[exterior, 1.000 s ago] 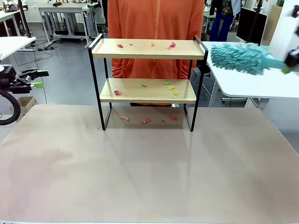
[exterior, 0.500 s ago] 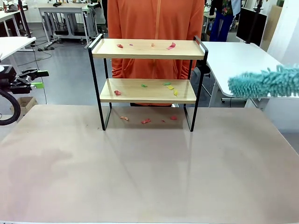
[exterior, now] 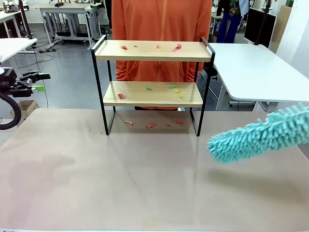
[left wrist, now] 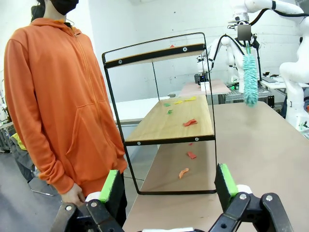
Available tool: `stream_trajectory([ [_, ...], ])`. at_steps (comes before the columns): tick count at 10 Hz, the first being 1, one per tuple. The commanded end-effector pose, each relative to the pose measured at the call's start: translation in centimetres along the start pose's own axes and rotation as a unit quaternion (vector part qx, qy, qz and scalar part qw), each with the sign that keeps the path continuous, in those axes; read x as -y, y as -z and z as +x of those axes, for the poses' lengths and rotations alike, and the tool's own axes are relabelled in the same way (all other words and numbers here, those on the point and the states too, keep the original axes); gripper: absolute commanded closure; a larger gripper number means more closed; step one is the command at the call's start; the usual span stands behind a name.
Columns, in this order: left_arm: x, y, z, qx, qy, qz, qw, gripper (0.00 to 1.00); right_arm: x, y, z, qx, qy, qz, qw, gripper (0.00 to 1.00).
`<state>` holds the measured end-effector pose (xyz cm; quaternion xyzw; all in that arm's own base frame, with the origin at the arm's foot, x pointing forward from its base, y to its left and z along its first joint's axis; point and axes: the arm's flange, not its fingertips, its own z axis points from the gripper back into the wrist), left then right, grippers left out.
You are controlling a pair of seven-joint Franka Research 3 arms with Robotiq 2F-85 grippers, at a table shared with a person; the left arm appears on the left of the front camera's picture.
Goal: Clean the shelf.
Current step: Clean the specific section of the Shelf indicated by the human with the Duster.
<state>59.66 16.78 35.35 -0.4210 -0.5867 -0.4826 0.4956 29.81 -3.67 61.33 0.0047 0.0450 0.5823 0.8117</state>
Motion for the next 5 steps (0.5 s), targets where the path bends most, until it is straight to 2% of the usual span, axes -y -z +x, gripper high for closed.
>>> stream_trajectory([
  [1, 0.2, -0.1, 0.2, -0.002, 0.005, -0.002, 1.000, 0.00, 0.6, 2.2, 3.3, 0.007, -0.100, 0.027, 0.995, 0.87],
  [3, 0.2, -0.1, 0.2, -0.002, 0.005, -0.002, 1.000, 0.00, 1.0, 4.4, 6.9, 0.012, -0.140, 0.047, 0.989, 0.87],
  [5, 0.2, -0.1, 0.2, -0.002, 0.005, -0.002, 1.000, 0.00, 1.5, 4.9, 8.5, 0.033, -0.156, 0.066, 0.985, 0.87],
])
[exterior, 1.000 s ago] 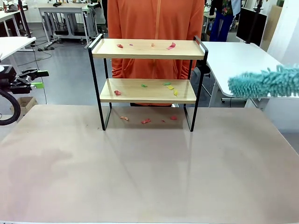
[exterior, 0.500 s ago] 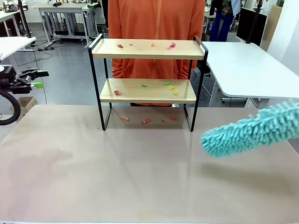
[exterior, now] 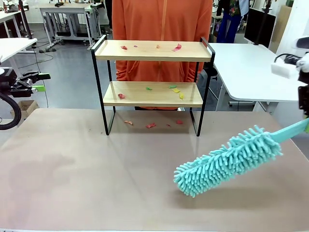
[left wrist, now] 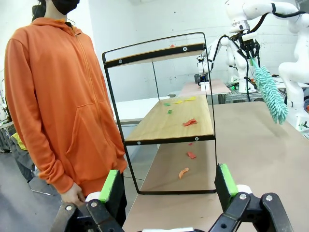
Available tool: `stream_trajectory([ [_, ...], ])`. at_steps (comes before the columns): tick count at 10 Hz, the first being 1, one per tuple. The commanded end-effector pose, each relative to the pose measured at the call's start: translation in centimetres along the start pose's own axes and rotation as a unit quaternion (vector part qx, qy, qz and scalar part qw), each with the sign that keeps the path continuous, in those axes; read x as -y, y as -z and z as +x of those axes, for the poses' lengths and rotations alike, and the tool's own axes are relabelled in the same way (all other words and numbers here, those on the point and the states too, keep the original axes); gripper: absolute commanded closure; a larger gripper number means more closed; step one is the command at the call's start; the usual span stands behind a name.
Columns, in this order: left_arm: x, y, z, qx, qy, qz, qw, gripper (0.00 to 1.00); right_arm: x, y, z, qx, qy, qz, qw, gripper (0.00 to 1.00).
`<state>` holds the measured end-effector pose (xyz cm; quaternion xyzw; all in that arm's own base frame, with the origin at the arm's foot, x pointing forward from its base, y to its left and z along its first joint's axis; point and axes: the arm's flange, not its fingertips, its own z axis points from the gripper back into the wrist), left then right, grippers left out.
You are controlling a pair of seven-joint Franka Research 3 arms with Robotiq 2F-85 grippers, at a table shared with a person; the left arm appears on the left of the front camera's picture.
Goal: Clean the shelf.
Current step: Clean the specific section of the Shelf indicated by the human with the Duster.
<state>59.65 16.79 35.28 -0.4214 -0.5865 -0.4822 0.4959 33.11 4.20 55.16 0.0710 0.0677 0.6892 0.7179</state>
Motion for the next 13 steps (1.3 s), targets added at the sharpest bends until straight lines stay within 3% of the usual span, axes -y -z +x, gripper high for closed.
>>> stream_trajectory([
  [1, 0.1, -0.1, 0.3, -0.002, 0.005, -0.002, 1.000, 0.00, 1.0, -0.4, -0.3, 0.026, -0.002, 0.000, 1.000, 0.87],
  [2, 0.1, -0.1, 0.3, -0.002, 0.005, -0.002, 1.000, 0.00, 2.2, -0.5, -0.3, 0.063, 0.022, 0.009, 0.998, 0.87],
  [3, 0.1, -0.1, 0.3, -0.002, 0.005, -0.002, 1.000, 0.00, 0.6, 0.3, 0.2, 0.007, 0.001, 0.004, 1.000, 0.87],
  [13, 0.1, -0.1, 0.3, -0.002, 0.005, -0.002, 1.000, 0.00, 0.6, 0.3, 0.2, 0.007, 0.001, 0.004, 1.000, 0.87],
])
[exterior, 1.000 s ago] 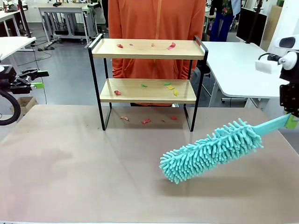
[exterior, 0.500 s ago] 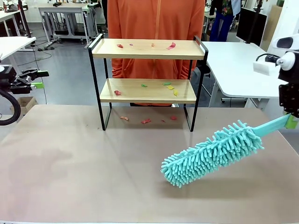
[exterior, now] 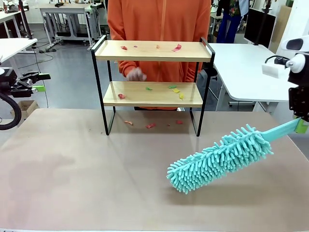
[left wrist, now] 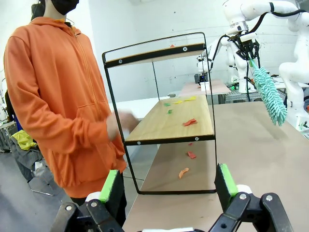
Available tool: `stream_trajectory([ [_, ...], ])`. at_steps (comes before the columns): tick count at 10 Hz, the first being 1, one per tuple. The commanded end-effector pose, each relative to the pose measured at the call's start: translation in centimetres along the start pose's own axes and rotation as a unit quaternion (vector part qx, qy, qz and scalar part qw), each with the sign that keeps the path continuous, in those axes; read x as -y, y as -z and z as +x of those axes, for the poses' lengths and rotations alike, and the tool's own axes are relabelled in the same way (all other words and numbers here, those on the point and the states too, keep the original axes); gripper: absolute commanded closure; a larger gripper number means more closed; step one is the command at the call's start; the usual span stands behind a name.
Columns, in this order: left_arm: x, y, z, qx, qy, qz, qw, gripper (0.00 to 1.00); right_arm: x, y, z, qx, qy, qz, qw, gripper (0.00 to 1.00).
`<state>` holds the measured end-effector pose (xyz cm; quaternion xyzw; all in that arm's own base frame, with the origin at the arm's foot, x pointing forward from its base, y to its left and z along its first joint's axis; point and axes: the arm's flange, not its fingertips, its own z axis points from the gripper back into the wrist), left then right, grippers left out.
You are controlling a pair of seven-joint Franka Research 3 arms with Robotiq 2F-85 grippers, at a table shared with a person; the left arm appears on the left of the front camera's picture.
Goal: Clean the shelf.
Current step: Clean the specific section of the Shelf indicated by the human with the Duster.
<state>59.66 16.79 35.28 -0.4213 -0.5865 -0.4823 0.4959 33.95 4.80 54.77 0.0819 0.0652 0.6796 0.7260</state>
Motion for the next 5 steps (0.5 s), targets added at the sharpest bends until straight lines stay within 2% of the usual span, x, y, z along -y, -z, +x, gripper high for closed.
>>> stream_trajectory([
  [1, 0.16, -0.10, 0.30, -0.002, 0.005, -0.002, 1.000, 0.00, -0.30, 0.06, -0.41, -0.003, -0.011, -0.002, 1.000, 0.87],
  [5, 0.16, -0.10, 0.30, -0.002, 0.005, -0.002, 1.000, 0.00, -0.30, 0.06, -0.41, -0.003, -0.011, -0.002, 1.000, 0.87],
])
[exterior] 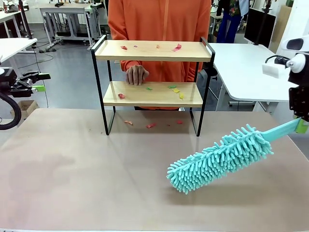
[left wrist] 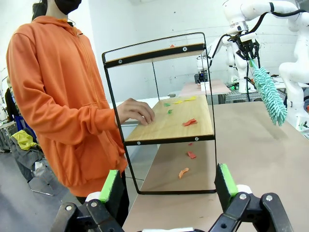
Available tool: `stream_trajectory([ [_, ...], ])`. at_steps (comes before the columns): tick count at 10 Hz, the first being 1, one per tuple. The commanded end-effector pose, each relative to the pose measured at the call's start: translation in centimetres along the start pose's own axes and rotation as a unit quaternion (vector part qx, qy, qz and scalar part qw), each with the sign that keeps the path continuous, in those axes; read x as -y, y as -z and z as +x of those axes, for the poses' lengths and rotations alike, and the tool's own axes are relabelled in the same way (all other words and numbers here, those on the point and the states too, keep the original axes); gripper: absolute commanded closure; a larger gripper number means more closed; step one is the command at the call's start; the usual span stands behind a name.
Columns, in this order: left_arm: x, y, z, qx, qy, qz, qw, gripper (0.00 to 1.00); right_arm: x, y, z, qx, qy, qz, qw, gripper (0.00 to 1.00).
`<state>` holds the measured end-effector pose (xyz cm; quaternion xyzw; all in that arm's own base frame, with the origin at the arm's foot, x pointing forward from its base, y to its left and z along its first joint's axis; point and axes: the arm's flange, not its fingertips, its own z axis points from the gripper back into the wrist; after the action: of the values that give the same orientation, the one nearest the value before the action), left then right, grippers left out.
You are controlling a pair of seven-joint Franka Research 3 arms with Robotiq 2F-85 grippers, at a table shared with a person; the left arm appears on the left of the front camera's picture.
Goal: Clean the shelf.
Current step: Clean the specific section of the Shelf indicated by the human with the Duster.
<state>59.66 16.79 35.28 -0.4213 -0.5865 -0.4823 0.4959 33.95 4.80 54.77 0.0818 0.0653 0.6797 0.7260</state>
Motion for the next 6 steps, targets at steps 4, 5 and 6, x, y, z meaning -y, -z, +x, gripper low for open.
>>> stream_trajectory([
  [4, 0.16, -0.10, 0.30, -0.002, 0.005, -0.002, 1.000, 0.00, -0.30, 0.06, -0.41, -0.003, -0.011, -0.002, 1.000, 0.87],
  [5, 0.16, -0.10, 0.30, -0.002, 0.005, -0.002, 1.000, 0.00, -0.30, 0.06, -0.41, -0.003, -0.011, -0.002, 1.000, 0.87],
  [6, 0.16, -0.10, 0.30, -0.002, 0.005, -0.002, 1.000, 0.00, -0.30, 0.06, -0.41, -0.003, -0.011, -0.002, 1.000, 0.87],
])
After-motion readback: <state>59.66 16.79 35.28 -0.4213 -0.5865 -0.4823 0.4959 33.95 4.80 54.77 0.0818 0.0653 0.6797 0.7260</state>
